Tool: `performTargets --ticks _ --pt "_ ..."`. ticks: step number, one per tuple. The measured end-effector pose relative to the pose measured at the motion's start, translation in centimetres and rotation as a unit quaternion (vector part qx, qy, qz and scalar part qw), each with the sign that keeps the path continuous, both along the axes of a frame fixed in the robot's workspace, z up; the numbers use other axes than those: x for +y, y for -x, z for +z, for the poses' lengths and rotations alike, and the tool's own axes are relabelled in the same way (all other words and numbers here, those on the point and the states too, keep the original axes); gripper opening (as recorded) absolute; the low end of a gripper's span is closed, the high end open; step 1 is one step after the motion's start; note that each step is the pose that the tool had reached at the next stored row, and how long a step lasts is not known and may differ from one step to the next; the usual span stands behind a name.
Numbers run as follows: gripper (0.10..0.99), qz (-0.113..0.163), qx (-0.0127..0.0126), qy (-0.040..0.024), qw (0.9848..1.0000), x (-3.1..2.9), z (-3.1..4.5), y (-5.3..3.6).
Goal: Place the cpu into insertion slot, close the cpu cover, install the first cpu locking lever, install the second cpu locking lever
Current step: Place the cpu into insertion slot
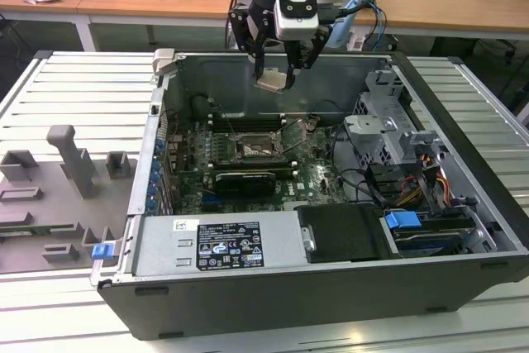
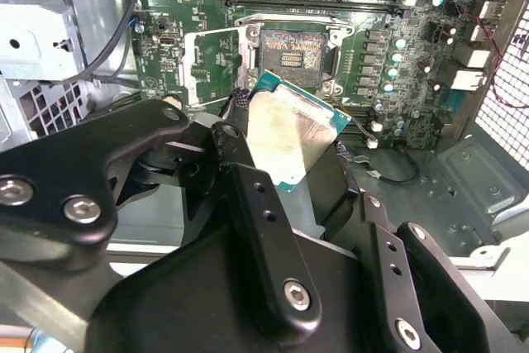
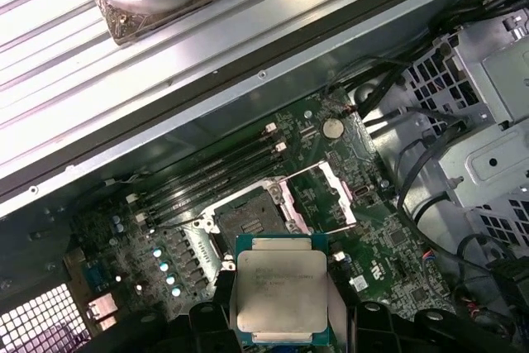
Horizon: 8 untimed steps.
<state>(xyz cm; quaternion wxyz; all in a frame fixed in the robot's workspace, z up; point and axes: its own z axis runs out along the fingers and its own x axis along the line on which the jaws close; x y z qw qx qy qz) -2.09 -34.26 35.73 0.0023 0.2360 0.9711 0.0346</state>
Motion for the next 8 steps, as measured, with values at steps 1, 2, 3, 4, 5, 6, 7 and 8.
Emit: performTargets --ticks 1,2,3,4,5,6,7,8 --pt "0.525 -0.002 0.0 0.0003 1.0 0.0 0.0 0.0" --pt "0.525 -0.003 0.0 0.0005 1.0 0.0 0.0 0.0" --pt "0.525 -0.006 0.0 0.0008 1.0 0.0 0.0 0.0" --pt "0.525 -0.009 0.0 0.0013 1.0 0.0 0.0 0.0" --pt "0.525 -0.012 0.0 0.0015 0.9999 0.0 0.0 0.0" --pt "0.525 -0.015 0.0 0.0019 0.9999 0.0 0.0 0.0" --pt "0.525 -0.018 0.0 0.0022 0.9998 0.0 0.0 0.0" --pt "0.525 -0.02 0.0 0.0024 0.9998 0.0 0.0 0.0"
